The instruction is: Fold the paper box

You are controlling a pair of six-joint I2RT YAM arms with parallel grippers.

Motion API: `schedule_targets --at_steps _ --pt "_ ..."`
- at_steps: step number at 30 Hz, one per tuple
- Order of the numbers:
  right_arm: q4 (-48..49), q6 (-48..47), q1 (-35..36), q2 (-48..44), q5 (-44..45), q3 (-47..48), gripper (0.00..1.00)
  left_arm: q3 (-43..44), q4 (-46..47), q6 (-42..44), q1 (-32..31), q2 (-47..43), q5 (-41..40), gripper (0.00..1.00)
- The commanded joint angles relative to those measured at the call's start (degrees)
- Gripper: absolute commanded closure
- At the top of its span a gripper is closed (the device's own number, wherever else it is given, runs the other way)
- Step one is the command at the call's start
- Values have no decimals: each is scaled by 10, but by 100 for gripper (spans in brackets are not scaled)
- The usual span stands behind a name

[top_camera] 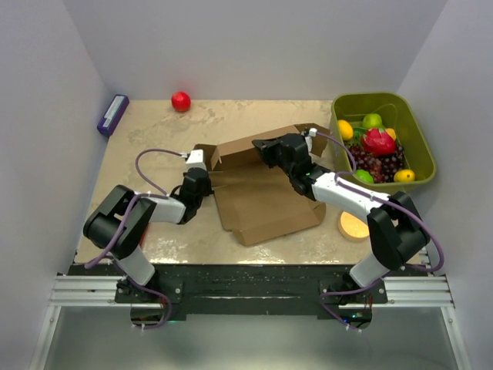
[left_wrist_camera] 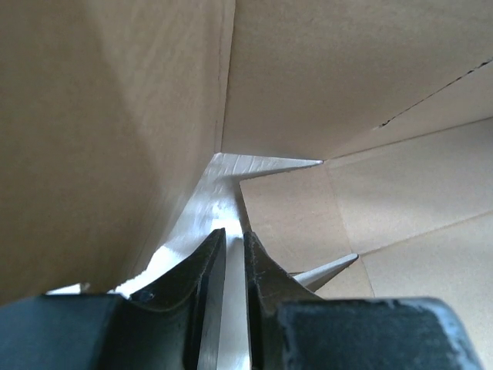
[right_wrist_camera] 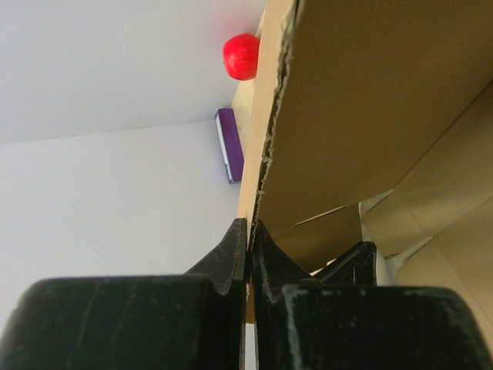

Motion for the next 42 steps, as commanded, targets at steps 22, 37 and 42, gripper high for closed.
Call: schedule_targets --at_steps 22,37,42 --pt "-12 -9 4 8 10 19 100 -92 106 40 -49 -76 64 72" --pt "-11 -7 4 -9 4 7 100 -51 56 41 -67 -18 24 71" --pt "-14 -10 4 -20 12 1 100 -39 38 26 -43 -12 -7 74"
